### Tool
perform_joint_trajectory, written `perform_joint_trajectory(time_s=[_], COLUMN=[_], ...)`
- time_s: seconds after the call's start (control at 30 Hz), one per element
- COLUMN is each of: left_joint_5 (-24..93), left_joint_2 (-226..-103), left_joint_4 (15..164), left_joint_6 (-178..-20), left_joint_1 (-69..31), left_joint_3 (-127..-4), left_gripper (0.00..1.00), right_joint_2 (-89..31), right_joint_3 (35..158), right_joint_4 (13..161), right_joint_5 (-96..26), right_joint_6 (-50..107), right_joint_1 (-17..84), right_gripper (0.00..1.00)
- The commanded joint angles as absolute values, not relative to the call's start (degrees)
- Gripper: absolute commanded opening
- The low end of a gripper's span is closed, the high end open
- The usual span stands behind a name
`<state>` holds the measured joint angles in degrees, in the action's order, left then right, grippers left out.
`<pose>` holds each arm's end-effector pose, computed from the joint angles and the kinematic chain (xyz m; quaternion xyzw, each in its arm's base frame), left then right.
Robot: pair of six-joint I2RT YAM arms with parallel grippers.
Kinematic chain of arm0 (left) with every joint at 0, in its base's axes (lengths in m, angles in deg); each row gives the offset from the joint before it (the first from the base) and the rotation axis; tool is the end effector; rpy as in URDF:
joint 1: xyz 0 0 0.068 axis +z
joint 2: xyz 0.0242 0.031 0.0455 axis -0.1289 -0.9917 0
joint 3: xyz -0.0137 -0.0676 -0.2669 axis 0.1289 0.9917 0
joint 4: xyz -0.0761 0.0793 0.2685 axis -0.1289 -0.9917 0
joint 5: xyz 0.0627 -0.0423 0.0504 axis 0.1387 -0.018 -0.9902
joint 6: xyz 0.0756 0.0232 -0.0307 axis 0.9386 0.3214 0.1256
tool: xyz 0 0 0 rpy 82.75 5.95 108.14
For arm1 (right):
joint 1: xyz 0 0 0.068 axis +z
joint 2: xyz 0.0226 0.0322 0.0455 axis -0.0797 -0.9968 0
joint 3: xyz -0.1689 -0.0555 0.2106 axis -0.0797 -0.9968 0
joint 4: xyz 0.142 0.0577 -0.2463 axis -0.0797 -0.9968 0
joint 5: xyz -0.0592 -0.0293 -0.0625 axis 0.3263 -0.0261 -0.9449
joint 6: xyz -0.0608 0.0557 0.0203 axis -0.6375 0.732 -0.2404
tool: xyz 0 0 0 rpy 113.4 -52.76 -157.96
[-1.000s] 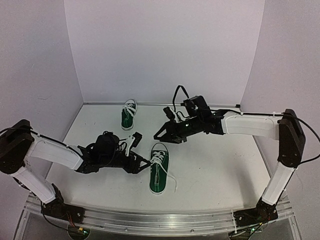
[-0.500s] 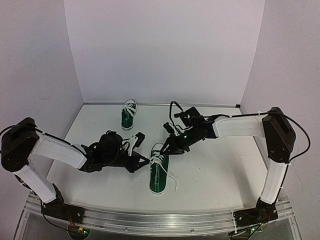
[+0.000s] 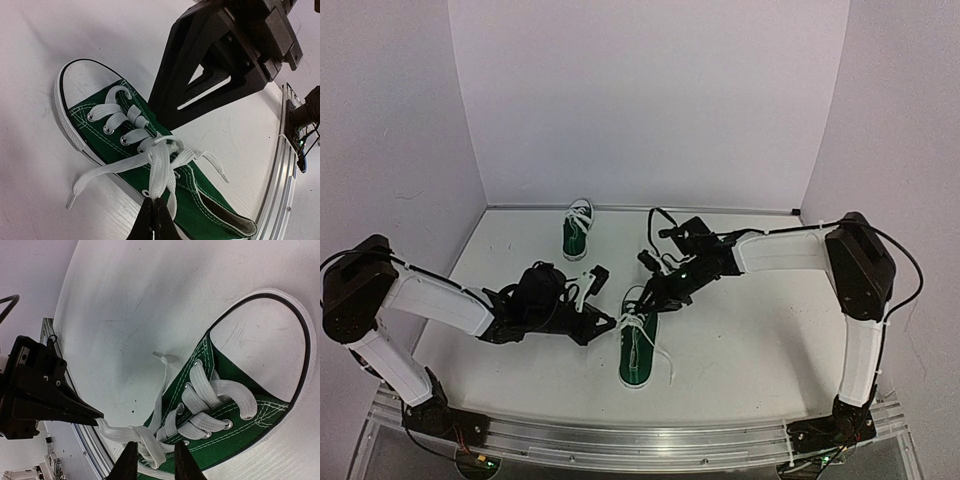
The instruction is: Tie the shoes
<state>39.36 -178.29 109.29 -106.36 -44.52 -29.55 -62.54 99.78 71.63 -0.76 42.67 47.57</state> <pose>0.2052 -0.2897 0.1190 0.3011 0.8142 -0.3636 0.3380 0.3090 0.3564 0.1408 -0.2829 0.8443 0.4484 0.0781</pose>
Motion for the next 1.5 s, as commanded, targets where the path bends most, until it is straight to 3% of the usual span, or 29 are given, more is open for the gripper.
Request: perform_joint_trajectory(time_s=[0.0, 0.43, 0.6, 1.07, 1.47], left_joint_5=[38.37, 38.37, 37.94, 36.17, 36.81], left_joint_2=[-178.53, -178.62, -178.03, -177.81, -178.49], left_joint_4=[108.66, 108.26, 108.18, 107.03, 106.28], left_joint_6=[-105.15, -105.09, -105.3, -106.13, -105.59], left_joint_1=[-44.18, -43.8, -43.65, -43.02, -42.87], left_joint_3=[-32.03, -32.18, -31.9, -31.66, -32.56], left_gripper=[0.01, 0.01, 0.01, 0.0, 0.0], right_joint_2=[-64.07, -64.4, -63.86, -55.04, -55.12], right_joint_3=[102.11, 102.79, 102.77, 96.31, 93.91], right_joint_4=[70.29, 69.11, 68.55, 71.1, 72.48], right_joint_5=[0.93, 1.47, 0.49, -7.28, -2.62], right_joint_6=[40.45, 38.93, 38.6, 41.04, 41.57], right_joint_1=[48.05, 49.08, 49.33, 49.29, 49.31], right_gripper=[0.23, 0.16, 0.0, 0.0, 0.02])
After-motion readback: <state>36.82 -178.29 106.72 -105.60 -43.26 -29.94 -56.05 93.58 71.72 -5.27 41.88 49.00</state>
